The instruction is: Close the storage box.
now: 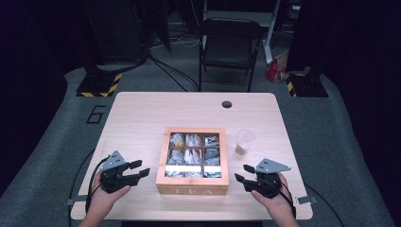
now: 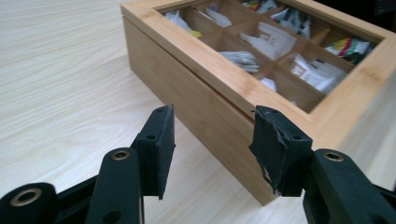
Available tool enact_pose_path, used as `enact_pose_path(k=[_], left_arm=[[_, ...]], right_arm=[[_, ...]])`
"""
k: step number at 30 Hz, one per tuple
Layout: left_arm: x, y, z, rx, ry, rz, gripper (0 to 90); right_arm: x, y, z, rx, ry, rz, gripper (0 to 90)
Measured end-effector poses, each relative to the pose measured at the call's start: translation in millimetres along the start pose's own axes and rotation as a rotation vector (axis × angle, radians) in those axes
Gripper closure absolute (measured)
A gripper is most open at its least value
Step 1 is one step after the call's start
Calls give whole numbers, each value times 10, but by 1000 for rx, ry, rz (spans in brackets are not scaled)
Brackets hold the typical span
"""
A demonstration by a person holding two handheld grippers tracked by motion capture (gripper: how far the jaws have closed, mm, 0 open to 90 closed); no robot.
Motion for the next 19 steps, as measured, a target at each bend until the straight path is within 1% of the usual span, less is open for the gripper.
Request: enact_pose_path(k=[1, 2, 4, 5, 6, 8, 9, 10, 11, 13, 14, 15, 16, 18, 19], left_arm=[[5, -16, 9, 0, 4, 1, 488], [11, -41, 20, -6, 8, -2, 488], [26, -78, 37, -5, 15, 6, 486], [27, -101, 41, -8, 24, 1, 485], [29, -113, 35, -3, 34, 4, 485], [33, -143, 24, -2, 40, 5, 485], [37, -163, 28, -7, 32, 4, 485], [46, -173, 27, -7, 26, 13, 484], [50, -190, 33, -14, 16, 12, 482], [61, -203, 30, -17, 20, 14, 478], [66, -202, 31, -15, 19, 18, 474], [70, -204, 32, -17, 22, 16, 472], [79, -203, 41, -20, 11, 21, 470], [88, -198, 44, -24, 12, 22, 463], [90, -191, 42, -29, 22, 19, 457]], right_arm=[[8, 2, -9, 4, -9, -2, 485], [14, 3, -30, 10, -5, -4, 484], [39, 4, -53, 18, -14, 0, 482], [50, 2, -69, 22, -15, 0, 481], [62, -2, -83, 23, -14, 0, 479], [91, -11, -108, 29, -19, 10, 475], [110, -17, -114, 27, -22, 16, 474], [127, -28, -120, 30, -28, 20, 472], [146, -34, -131, 35, -22, 31, 472], [176, -47, -144, 46, -15, 48, 472], [182, -49, -140, 45, -20, 50, 469], [180, -49, -142, 44, -14, 51, 465], [174, -47, -141, 46, -14, 47, 462], [173, -43, -144, 47, -15, 42, 459], [178, -38, -151, 52, -17, 45, 457]])
Point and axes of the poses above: each handheld gripper's, and its own axes: y roughly backward along the jaws, x roughly out of its underside, z roughly to its left, the point moved 8 cm from there along -y, roughly forward along the jaws, and after that the axes turned 14 degrees about -x, right-handed, at the moved point
